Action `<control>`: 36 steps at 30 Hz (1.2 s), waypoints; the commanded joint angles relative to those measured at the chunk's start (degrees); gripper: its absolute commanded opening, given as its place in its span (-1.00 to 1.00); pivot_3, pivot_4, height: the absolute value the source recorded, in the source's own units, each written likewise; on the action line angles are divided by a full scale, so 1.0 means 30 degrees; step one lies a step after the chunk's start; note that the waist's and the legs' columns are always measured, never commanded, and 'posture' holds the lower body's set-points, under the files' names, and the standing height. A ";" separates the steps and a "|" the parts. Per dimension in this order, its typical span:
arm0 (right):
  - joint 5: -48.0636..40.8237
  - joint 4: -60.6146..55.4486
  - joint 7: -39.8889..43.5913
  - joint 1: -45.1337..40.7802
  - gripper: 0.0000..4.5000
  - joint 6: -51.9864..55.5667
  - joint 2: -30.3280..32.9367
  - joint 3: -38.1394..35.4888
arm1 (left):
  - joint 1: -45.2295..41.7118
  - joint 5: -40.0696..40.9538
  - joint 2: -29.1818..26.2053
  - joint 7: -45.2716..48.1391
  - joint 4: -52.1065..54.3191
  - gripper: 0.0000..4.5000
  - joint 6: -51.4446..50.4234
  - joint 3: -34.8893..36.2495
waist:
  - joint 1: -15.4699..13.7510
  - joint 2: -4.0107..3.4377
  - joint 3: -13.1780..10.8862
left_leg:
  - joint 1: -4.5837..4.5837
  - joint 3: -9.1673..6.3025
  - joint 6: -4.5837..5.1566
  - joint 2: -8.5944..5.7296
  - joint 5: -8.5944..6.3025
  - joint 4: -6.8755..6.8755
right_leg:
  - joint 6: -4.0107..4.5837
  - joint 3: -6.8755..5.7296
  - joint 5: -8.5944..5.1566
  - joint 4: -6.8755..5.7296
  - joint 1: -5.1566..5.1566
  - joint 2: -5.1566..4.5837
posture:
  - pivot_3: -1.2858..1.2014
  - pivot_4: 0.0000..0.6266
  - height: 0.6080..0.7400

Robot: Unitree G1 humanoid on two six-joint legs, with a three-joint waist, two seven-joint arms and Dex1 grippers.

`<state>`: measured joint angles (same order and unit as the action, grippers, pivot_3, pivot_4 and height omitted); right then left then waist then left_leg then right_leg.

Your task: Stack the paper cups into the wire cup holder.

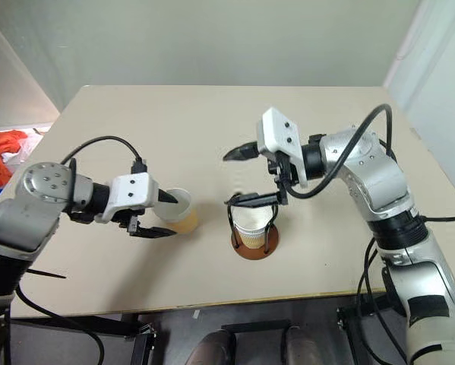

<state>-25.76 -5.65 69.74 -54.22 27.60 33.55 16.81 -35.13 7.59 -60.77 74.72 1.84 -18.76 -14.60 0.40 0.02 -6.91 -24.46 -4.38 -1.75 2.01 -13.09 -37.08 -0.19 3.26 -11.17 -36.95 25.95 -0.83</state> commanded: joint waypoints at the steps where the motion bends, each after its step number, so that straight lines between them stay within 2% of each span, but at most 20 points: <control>1: -0.0050 -0.1151 -0.0414 -0.0041 0.90 0.0315 0.0169 -0.0906 | -0.0790 -0.0853 0.0426 0.0360 -0.0593 0.64 0.0776 -0.0231 | 0.0051 0.0001 0.0001 | 0.0006 0.0001 0.0007 0.0002 0.0013 -0.0005 | -0.0001 0.0005 0.0001 0.0001 -0.0004 0.0000 | 0.03 -0.52 1.00; 3: 0.0011 -0.1316 -0.0583 0.0061 0.91 0.0484 0.0271 -0.1037 | -0.1015 -0.0848 0.0606 0.0767 -0.0878 0.47 0.1008 -0.0260 | 0.0076 0.0002 0.0001 | 0.0011 0.0000 0.0013 0.0006 0.0043 -0.0007 | -0.0039 0.0005 0.0024 -0.0002 -0.0007 0.0001 | 0.03 -0.52 1.00; 5: 0.0086 -0.1406 -0.0698 0.0119 0.91 0.0552 0.0379 -0.1147 | -0.1290 -0.0927 0.0717 0.1045 -0.1188 0.20 0.1182 -0.0234 | 0.0068 0.0002 0.0001 | 0.0015 -0.0002 0.0030 0.0007 0.0066 -0.0007 | -0.0055 0.0005 0.0036 -0.0008 -0.0012 0.0002 | 0.03 -0.52 1.00; 12: -0.0933 -0.2192 -0.0142 0.0879 0.91 0.1117 0.1581 -0.2540 | -0.1970 -0.1258 0.0836 0.2084 -0.2231 -0.94 0.1939 -0.0208 | 0.0026 0.0005 0.0003 | 0.0024 0.0000 0.0055 0.0004 0.0094 -0.0018 | -0.0073 0.0008 0.0057 -0.0007 -0.0031 0.0001 | 0.03 -0.52 1.00; 13: -0.1167 -0.2398 -0.0007 0.1077 0.91 0.1257 0.1796 -0.2779 | -0.2048 -0.1257 0.0849 0.2200 -0.2318 -0.99 0.1995 -0.0183 | -0.0001 0.0005 0.0003 | 0.0020 0.0000 0.0054 0.0004 0.0093 -0.0017 | -0.0074 0.0007 0.0057 -0.0002 -0.0034 0.0001 | 0.03 -0.52 1.00; 16: -0.1991 -0.3141 0.0498 0.2416 0.91 0.1683 0.2894 -0.3877 | -0.2429 -0.0885 0.0897 0.2849 -0.2634 -0.99 0.2105 0.0030 | -0.0107 0.0009 0.0005 | 0.0005 0.0002 0.0054 0.0002 0.0092 -0.0016 | -0.0082 0.0005 0.0060 0.0009 -0.0034 0.0000 | 0.03 -0.52 1.00; 18: -0.3118 -0.4021 0.0696 0.4042 0.91 0.2026 0.3835 -0.5534 | -0.2915 -0.0148 0.0825 0.3750 -0.2742 -0.99 0.2203 0.0454 | -0.0195 0.0011 0.0006 | 0.0005 0.0005 0.0056 0.0001 0.0090 -0.0016 | -0.0085 0.0008 0.0061 0.0016 -0.0040 0.0001 | 0.03 -0.52 1.00; 22: -0.4935 -0.5369 0.0482 0.8549 0.91 0.2566 0.5599 -1.0195 | -0.5697 0.2602 0.1052 0.5765 -0.3218 -0.99 0.1937 0.1616 | -0.0494 0.0027 -0.0001 | -0.0071 0.0002 0.0061 -0.0003 0.0091 -0.0044 | -0.0142 0.0003 0.0074 0.0034 -0.0036 0.0002 | 0.03 -0.52 1.00; 25: -0.5658 -0.5966 0.0110 1.1439 0.91 0.2895 0.6359 -1.3287 | -0.8241 0.4881 0.1021 0.5925 -0.3933 -0.99 0.1885 0.1075 | -0.0555 0.0028 -0.0001 | -0.0104 0.0009 0.0073 -0.0009 0.0085 -0.0093 | -0.0169 0.0014 0.0089 0.0048 -0.0045 -0.0006 | 0.03 -0.52 1.00; 30: -0.6186 -0.6833 -0.0887 1.5665 0.91 0.3205 0.6411 -1.8355 | -1.2414 0.9686 0.1179 0.5925 -0.4879 -0.99 0.2191 -0.1810 | -0.0522 0.0027 -0.0004 | -0.0017 0.0036 0.0098 -0.0048 0.0090 -0.0106 | -0.0304 0.0050 0.0073 0.0116 -0.0148 -0.0044 | 0.03 -0.52 1.00; 34: -0.7243 -0.8000 -0.0728 1.8834 0.91 0.4427 0.6703 -2.1095 | -1.4462 1.2038 0.1525 0.5925 -0.5390 -0.99 0.3655 -0.5079 | -0.0417 0.0022 -0.0006 | 0.0020 0.0048 0.0120 -0.0068 0.0096 -0.0111 | -0.0416 0.0070 0.0040 0.0131 -0.0227 -0.0066 | 0.03 -0.52 1.00; 36: -0.7608 -0.8319 -0.0969 1.9533 0.91 0.4591 0.6779 -2.1690 | -1.5070 1.2649 0.1540 0.5925 -0.5554 -0.99 0.4410 -0.6501 | -0.0378 0.0022 -0.0010 | 0.0028 0.0052 0.0124 -0.0080 0.0095 -0.0121 | -0.0450 0.0071 0.0030 0.0139 -0.0252 -0.0062 | 0.03 -0.52 1.00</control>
<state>-46.33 -28.24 67.45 4.18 40.87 52.77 -44.76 -78.15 43.03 -55.75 90.11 -14.65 -8.24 -31.89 -0.73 0.08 -6.94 -24.39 -4.23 -1.37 1.77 -12.81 -37.47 -1.58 3.48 -11.08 -36.51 25.17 -1.02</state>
